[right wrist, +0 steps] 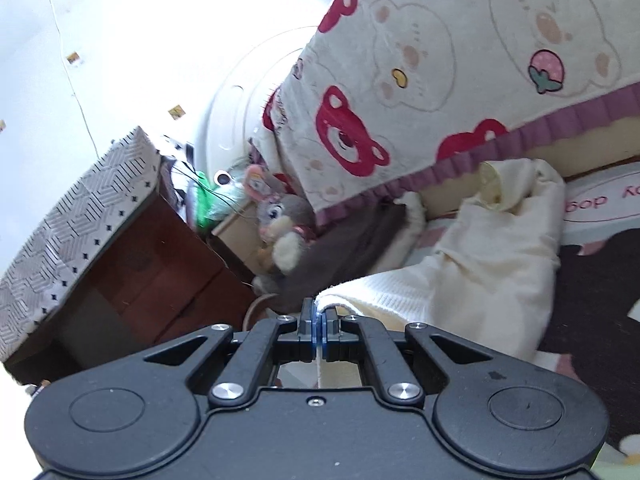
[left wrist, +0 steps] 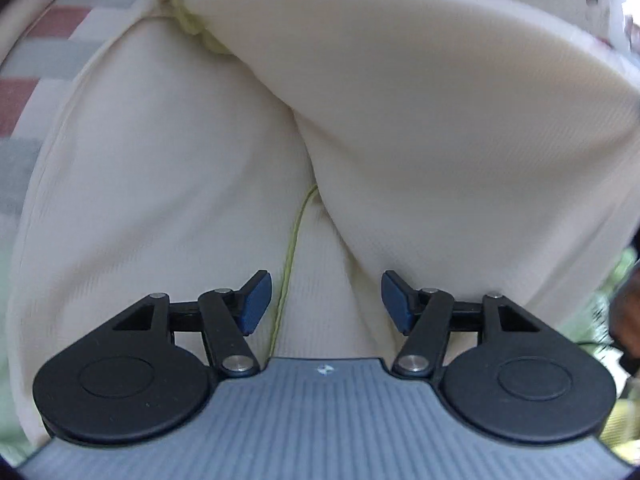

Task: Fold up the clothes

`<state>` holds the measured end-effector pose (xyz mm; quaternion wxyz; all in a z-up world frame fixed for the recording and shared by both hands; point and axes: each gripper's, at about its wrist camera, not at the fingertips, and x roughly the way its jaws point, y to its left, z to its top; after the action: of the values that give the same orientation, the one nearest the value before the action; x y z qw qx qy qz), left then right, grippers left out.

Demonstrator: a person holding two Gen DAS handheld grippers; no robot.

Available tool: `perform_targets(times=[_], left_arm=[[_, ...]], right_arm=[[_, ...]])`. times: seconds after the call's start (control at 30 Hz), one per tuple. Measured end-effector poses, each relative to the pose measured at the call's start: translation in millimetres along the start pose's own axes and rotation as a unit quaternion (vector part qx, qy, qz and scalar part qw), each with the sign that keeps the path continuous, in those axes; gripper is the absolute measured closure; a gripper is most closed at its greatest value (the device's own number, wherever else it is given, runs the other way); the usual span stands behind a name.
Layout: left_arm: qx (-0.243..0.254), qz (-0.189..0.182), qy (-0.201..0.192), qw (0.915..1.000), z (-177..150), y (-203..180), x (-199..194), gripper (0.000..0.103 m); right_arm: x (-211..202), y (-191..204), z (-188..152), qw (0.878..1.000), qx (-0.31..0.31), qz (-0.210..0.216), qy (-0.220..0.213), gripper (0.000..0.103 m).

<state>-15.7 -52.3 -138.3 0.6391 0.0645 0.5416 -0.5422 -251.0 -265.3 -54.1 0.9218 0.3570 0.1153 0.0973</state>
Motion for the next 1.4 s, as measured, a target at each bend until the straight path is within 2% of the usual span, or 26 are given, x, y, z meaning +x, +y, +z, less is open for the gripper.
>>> perform_targets(times=[0.07, 0.1, 0.2, 0.3, 0.47, 0.67, 0.8, 0.83, 0.93, 1.03, 1.07, 1.13, 1.2, 1.3, 1.4], left_arm=[[0.013, -0.024, 0.011, 0.9996, 2, -4, 6, 0.055], [0.028, -0.036, 0.019, 0.9988, 0, -9, 8, 0.068], [0.093, -0.044, 0.020, 0.9945, -6, -30, 6, 0.076], [0.132, -0.049, 0.020, 0.9899, -11, -44, 5, 0.076], [0.144, -0.045, 0.017, 0.9884, -11, -48, 5, 0.076], [0.201, -0.035, 0.029, 0.9786, -15, -66, -5, 0.076], [0.221, -0.034, 0.027, 0.9742, -10, -65, -21, 0.065], [0.217, -0.037, 0.024, 0.9752, -7, -62, -25, 0.060], [0.151, -0.055, -0.003, 0.9870, 7, -38, -33, 0.057], [0.038, -0.036, -0.015, 0.9985, 9, -11, -27, 0.045], [0.002, -0.019, -0.009, 0.9998, 1, -3, -22, 0.045], [-0.036, -0.002, 0.012, 0.9993, -1, 6, -9, 0.045], [-0.047, -0.016, 0.024, 0.9985, -1, 5, -2, 0.045], [-0.065, -0.060, 0.035, 0.9954, -4, -1, 3, 0.045], [-0.072, -0.048, 0.046, 0.9952, -15, -13, 11, 0.051]], right_arm=[[1, 1, -1, 1.000, 0.000, 0.001, 0.004, 0.098], [2, 1, -2, 1.000, 0.000, 0.002, 0.006, 0.098], [3, 2, -3, 1.000, 0.000, 0.004, 0.011, 0.098], [5, 3, -4, 1.000, 0.000, 0.008, 0.015, 0.098], [7, 5, -7, 1.000, 0.001, 0.015, 0.023, 0.098], [6, 6, -8, 0.999, 0.002, 0.021, 0.031, 0.098], [9, 7, -9, 0.999, 0.000, 0.025, 0.038, 0.098], [10, 7, -10, 0.999, 0.000, 0.026, 0.038, 0.098], [9, 7, -10, 0.999, 0.002, 0.028, 0.039, 0.098], [9, 7, -10, 0.999, 0.002, 0.027, 0.039, 0.098], [9, 6, -10, 0.999, 0.002, 0.027, 0.039, 0.098], [9, 6, -9, 0.999, 0.003, 0.025, 0.038, 0.098], [8, 6, -9, 0.999, 0.004, 0.024, 0.037, 0.098], [7, 4, -8, 0.999, 0.011, 0.025, 0.032, 0.098], [6, 3, -8, 0.999, 0.017, 0.025, 0.028, 0.098]])
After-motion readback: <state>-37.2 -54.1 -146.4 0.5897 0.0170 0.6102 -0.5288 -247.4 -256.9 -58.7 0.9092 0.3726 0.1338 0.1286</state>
